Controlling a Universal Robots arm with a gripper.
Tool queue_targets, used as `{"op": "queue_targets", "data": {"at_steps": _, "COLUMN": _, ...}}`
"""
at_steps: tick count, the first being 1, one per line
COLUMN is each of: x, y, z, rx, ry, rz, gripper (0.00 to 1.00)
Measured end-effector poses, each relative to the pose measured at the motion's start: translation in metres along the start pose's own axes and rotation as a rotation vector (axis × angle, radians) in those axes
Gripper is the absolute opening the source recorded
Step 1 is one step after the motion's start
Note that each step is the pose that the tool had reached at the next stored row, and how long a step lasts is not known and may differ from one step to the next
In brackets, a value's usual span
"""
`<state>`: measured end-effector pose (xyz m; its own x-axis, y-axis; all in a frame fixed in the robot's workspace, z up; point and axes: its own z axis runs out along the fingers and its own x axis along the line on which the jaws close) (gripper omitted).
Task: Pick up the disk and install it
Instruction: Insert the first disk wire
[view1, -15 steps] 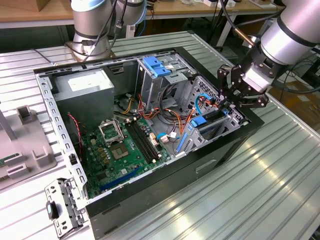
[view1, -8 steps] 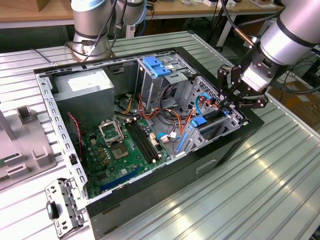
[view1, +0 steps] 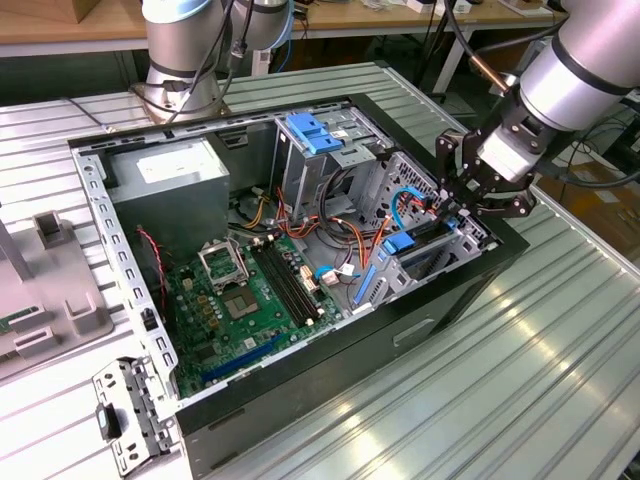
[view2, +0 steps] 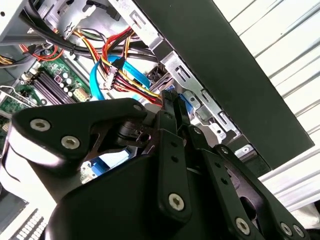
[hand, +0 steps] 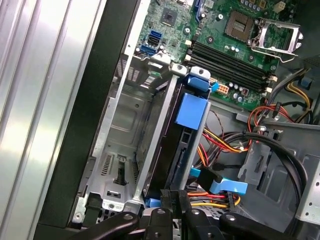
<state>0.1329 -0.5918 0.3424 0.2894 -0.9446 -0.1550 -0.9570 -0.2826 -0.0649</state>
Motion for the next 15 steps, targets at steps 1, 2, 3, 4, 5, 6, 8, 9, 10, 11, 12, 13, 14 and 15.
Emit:
{"op": "queue_targets", "data": {"at_steps": 1, "x": 0.0, "y": 0.0, "z": 0.0, "rx": 0.0009, "ry": 0.0004, "rz": 0.005, "gripper": 0.17}}
{"op": "queue_targets", "data": {"at_steps": 2, "x": 0.0, "y": 0.0001, "z": 0.0001, "rx": 0.0017, "ry": 0.0006, "rz": 0.009, "gripper": 0.17}}
{"op": "queue_targets", "data": {"at_steps": 3, "x": -0.0001, "y": 0.0004, "z": 0.0001, "rx": 0.0021, "ry": 0.0008, "rz": 0.013, "gripper": 0.17}}
{"op": "queue_targets", "data": {"at_steps": 4, "x": -0.0002, "y": 0.0007, "z": 0.0001, "rx": 0.0025, "ry": 0.001, "rz": 0.015, "gripper": 0.17}}
{"op": "queue_targets", "data": {"at_steps": 5, "x": -0.0004, "y": 0.0012, "z": 0.0, "rx": 0.0028, "ry": 0.0012, "rz": 0.016, "gripper": 0.17}}
{"op": "queue_targets", "data": {"at_steps": 6, "x": -0.0006, "y": 0.0017, "z": -0.0002, "rx": 0.0031, "ry": 0.0011, "rz": 0.017, "gripper": 0.17}}
{"op": "queue_targets", "data": {"at_steps": 8, "x": -0.0012, "y": 0.0031, "z": -0.0012, "rx": 0.0036, "ry": 0.0008, "rz": 0.019, "gripper": 0.17}}
{"op": "queue_targets", "data": {"at_steps": 9, "x": -0.0016, "y": 0.0039, "z": -0.0022, "rx": 0.0039, "ry": 0.0007, "rz": 0.019, "gripper": 0.17}}
{"op": "queue_targets", "data": {"at_steps": 10, "x": -0.002, "y": 0.0046, "z": -0.0034, "rx": 0.0043, "ry": 0.001, "rz": 0.02, "gripper": 0.17}}
{"op": "queue_targets", "data": {"at_steps": 11, "x": -0.0025, "y": 0.0056, "z": -0.0047, "rx": 0.005, "ry": 0.0008, "rz": 0.02, "gripper": 0.17}}
{"op": "queue_targets", "data": {"at_steps": 12, "x": -0.0029, "y": 0.0066, "z": -0.0053, "rx": 0.0054, "ry": 0.0005, "rz": 0.02, "gripper": 0.17}}
{"op": "queue_targets", "data": {"at_steps": 13, "x": -0.0039, "y": 0.0098, "z": -0.0055, "rx": 0.0066, "ry": -0.0016, "rz": 0.02, "gripper": 0.17}}
{"op": "queue_targets", "data": {"at_steps": 14, "x": -0.0046, "y": 0.012, "z": -0.0056, "rx": 0.0074, "ry": -0.004, "rz": 0.02, "gripper": 0.17}}
{"op": "queue_targets", "data": {"at_steps": 15, "x": -0.0051, "y": 0.0137, "z": -0.0058, "rx": 0.0079, "ry": -0.0056, "rz": 0.02, "gripper": 0.17}}
